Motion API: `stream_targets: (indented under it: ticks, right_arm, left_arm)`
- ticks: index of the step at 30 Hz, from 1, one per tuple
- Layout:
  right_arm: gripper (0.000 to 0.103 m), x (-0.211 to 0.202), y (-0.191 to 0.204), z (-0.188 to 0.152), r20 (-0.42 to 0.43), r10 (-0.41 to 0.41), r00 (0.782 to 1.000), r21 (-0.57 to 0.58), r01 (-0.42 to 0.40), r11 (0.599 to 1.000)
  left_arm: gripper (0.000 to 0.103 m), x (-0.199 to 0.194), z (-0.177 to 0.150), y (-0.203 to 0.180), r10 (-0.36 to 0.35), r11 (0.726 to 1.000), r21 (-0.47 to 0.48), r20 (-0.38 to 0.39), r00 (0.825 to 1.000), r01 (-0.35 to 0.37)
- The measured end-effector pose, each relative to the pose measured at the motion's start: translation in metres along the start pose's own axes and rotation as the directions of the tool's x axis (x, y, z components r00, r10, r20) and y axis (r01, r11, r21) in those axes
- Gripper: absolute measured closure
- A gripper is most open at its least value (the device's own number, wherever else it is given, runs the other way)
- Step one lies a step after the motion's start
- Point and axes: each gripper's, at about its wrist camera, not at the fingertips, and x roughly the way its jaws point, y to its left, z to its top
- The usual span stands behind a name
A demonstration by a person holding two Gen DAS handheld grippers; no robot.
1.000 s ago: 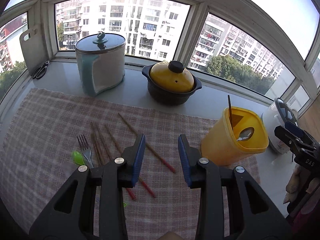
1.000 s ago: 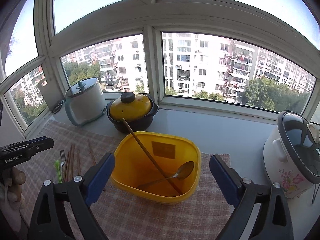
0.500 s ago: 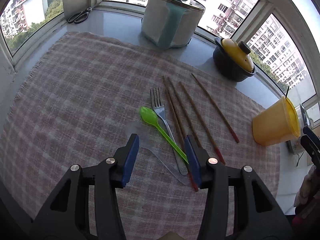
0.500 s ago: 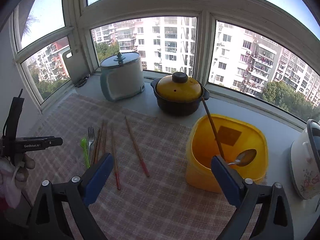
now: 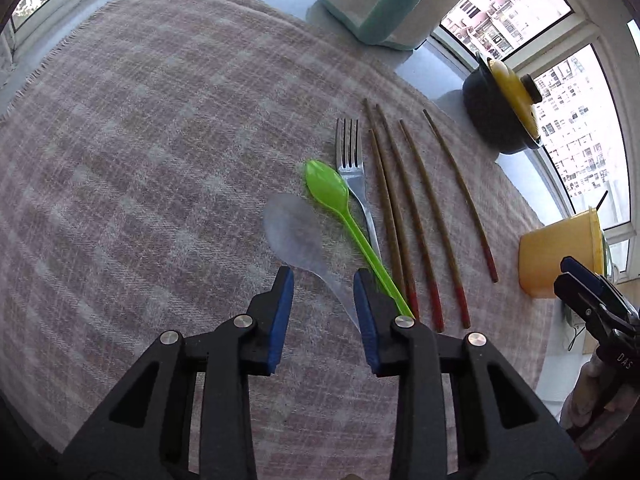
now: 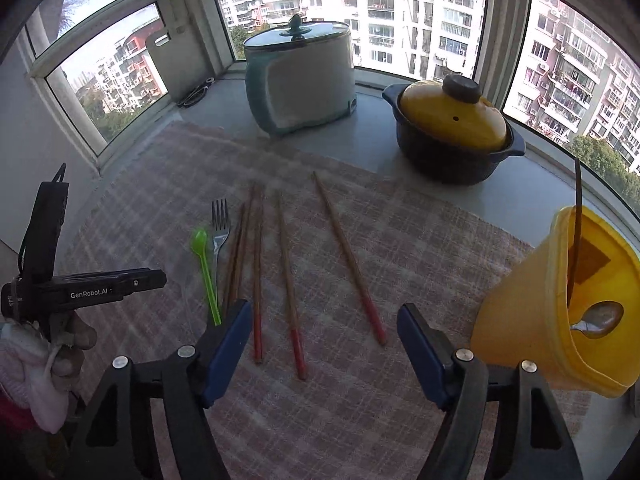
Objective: Organize utensils
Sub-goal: 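Grasp the clear plastic spoon with the left tool while the right tool grasps a chopstick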
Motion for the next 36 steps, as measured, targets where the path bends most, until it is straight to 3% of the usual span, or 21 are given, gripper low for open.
stream_targets:
  ticks: [4,10,20,25,30,36]
  right_arm:
    - [0.037,0.017,0.002,0.007,-0.057,0.027,0.998,-0.029,-0.028,0.999]
    - [0.046,0.037,0.005,0.017,-0.127,0.078,0.989,-0.065,-0.087,0.994]
    - [0.062,0.088,0.008,0.034,-0.253,0.16,0.954,-0.047,-0.178,0.983]
    - [0.065,0.105,0.011,0.039,-0.278,0.145,0.949,-0.062,-0.169,0.984]
    - [0.066,0.112,0.013,0.046,-0.289,0.131,0.948,-0.087,-0.163,0.983]
    - [0.068,0.12,0.016,0.049,-0.302,0.131,0.944,-0.095,-0.167,0.981]
  left_arm:
    - [0.083,0.01,-0.001,0.002,0.006,0.999,-0.049,-0.017,1.0,-0.007]
    - [0.084,0.023,0.0,-0.002,0.022,0.993,-0.115,-0.02,1.0,-0.024]
    - [0.084,0.034,0.002,-0.012,0.079,0.987,-0.142,-0.013,0.997,-0.08]
    - [0.088,0.037,0.006,-0.016,0.118,0.982,-0.149,-0.018,0.993,-0.119]
    - [0.09,0.039,0.003,-0.025,0.185,0.978,-0.095,0.007,0.983,-0.184]
    - [0.095,0.041,0.003,-0.028,0.198,0.976,-0.106,0.04,0.979,-0.192]
